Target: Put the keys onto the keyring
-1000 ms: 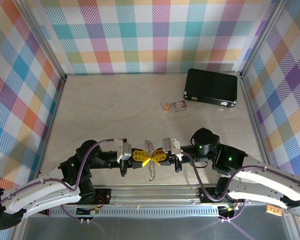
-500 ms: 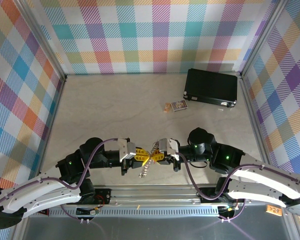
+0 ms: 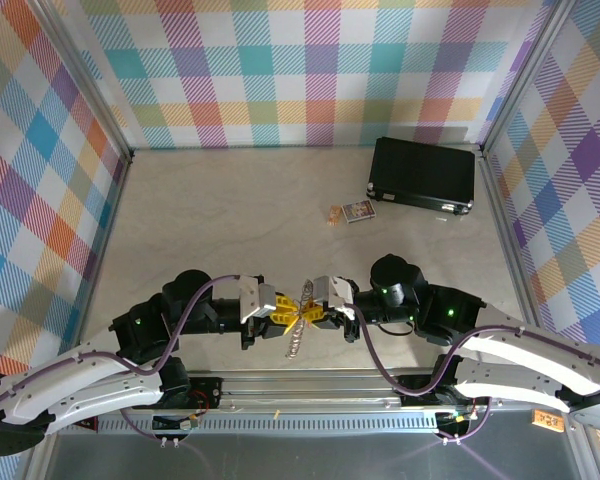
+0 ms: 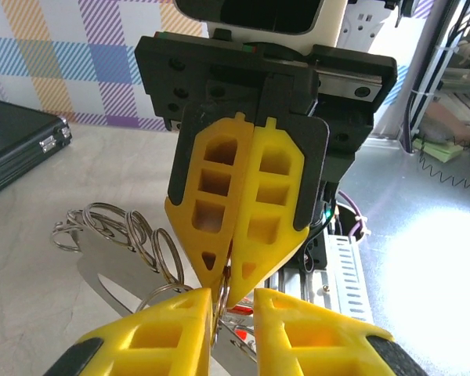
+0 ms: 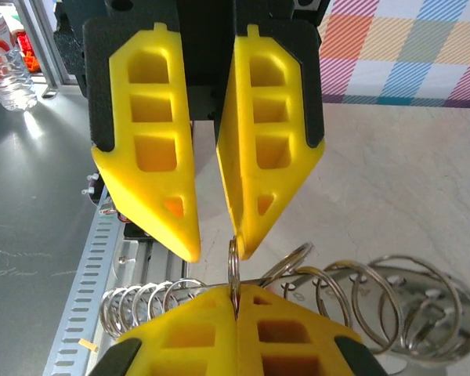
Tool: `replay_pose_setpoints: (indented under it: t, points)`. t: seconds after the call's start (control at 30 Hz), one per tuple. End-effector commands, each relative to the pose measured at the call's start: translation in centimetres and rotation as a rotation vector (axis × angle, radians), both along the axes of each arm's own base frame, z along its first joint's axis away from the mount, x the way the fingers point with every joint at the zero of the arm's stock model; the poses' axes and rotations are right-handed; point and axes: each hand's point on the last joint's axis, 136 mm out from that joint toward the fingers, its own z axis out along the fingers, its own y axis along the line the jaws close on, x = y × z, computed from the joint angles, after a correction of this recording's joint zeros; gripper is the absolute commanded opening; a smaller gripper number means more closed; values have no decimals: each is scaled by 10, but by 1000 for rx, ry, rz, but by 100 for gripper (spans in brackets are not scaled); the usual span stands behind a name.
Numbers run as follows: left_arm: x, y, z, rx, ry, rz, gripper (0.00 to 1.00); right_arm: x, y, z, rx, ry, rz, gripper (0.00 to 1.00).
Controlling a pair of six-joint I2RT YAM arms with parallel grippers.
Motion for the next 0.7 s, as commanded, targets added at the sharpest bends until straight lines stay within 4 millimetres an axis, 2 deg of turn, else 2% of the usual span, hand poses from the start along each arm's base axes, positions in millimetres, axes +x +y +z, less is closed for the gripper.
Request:
replay_pose_setpoints:
  t: [0.0,0.13,0.67]
  points:
    - [-2,6,8,25,-23,0,21,0,1,22,44,-32,1,0]
    - [-3,6,6,52,-16,-10,18,0,1,21,42,-28,3,0]
    - [-1,-6,-7,88,14,-31,20,-1,3,18,31,-20,6,0]
